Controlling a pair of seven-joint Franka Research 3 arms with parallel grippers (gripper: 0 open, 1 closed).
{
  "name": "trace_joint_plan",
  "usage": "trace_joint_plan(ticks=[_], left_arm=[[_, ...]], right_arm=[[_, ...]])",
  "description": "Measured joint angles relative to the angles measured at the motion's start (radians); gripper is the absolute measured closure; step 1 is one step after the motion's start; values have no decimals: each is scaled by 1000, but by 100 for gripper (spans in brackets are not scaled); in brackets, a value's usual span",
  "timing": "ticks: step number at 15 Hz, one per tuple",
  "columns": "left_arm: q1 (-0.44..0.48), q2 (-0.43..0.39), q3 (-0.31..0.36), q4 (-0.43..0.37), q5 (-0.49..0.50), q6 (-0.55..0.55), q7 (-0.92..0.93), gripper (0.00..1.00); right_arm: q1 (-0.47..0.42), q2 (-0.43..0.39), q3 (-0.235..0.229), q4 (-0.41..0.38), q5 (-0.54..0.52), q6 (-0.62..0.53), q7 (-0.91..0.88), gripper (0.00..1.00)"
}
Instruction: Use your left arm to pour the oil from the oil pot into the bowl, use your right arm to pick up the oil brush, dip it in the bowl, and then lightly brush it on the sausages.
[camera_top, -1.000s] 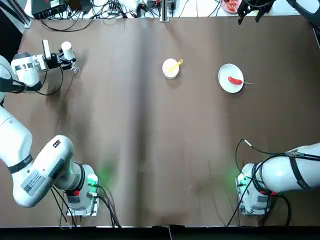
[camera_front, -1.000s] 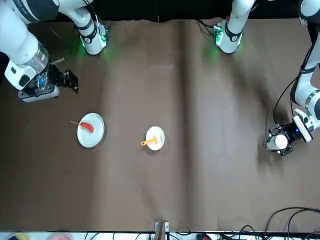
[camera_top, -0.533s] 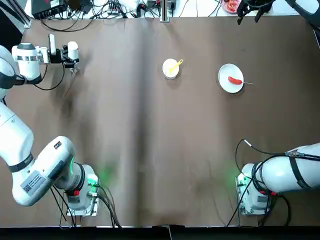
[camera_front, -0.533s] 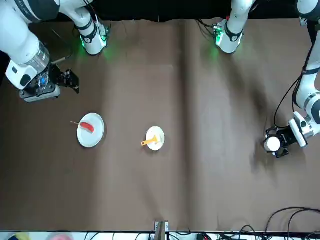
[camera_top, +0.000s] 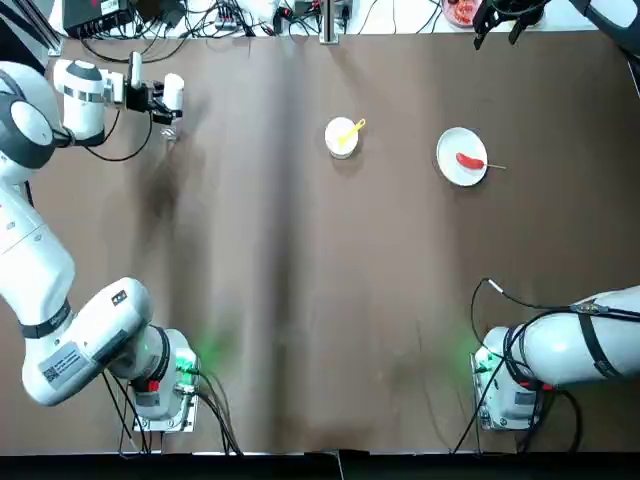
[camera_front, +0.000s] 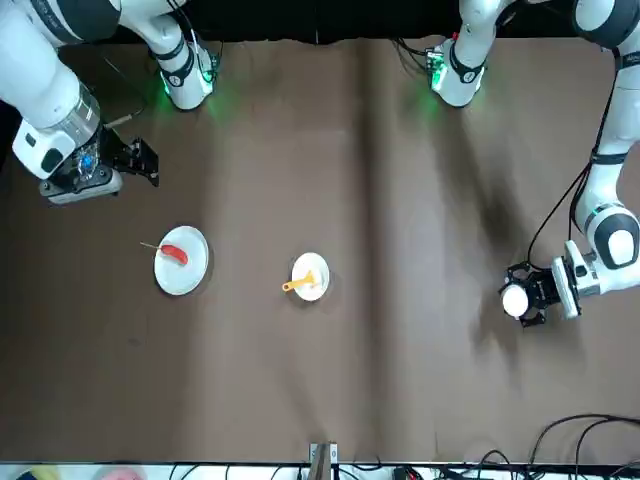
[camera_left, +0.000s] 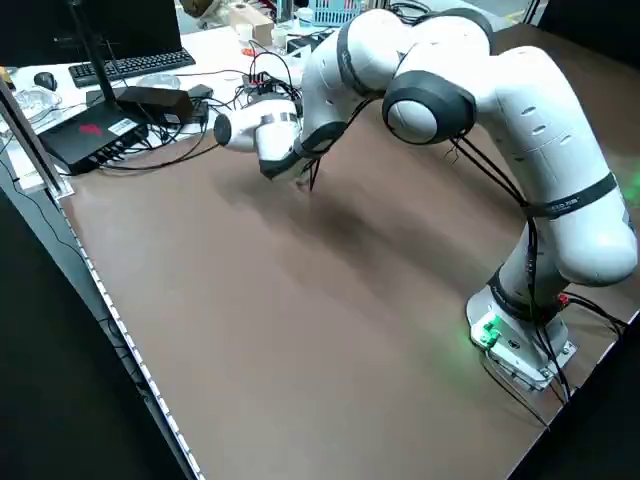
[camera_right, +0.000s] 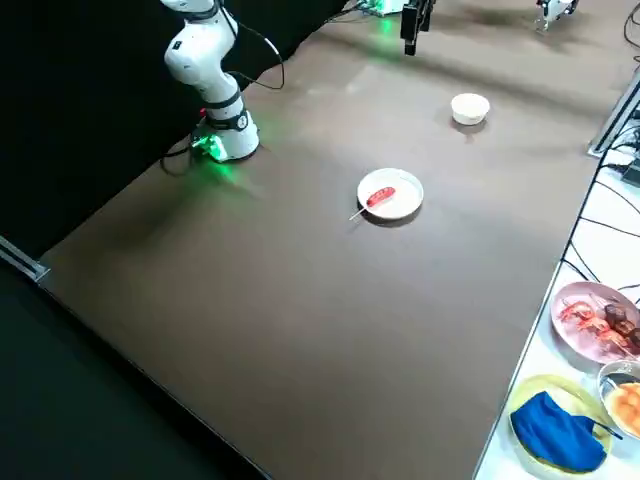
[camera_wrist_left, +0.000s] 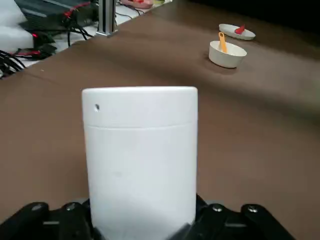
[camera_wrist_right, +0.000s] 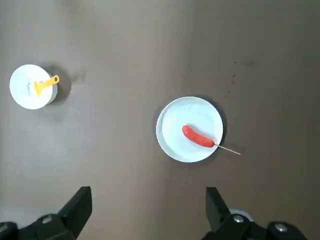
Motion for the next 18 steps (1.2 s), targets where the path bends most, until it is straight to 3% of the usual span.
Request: trace_joint_plan(ticks=[5,11,14,18], left_arm=[[-74,-20,-14,13,78,-1,-174,47],[-267,-21,-25,39,87,14,-203,47],[-349,-21,-30,48,87,82,-204,47],[-472,-21,-56,49,87,254,-215,47]], right_arm=[[0,0,0,0,0,-1,0,0],[0,0,2,0,0,-4,0,0],[3,0,5,0,0,-4,0,0],[5,0,6,0,0,-4,0,0]])
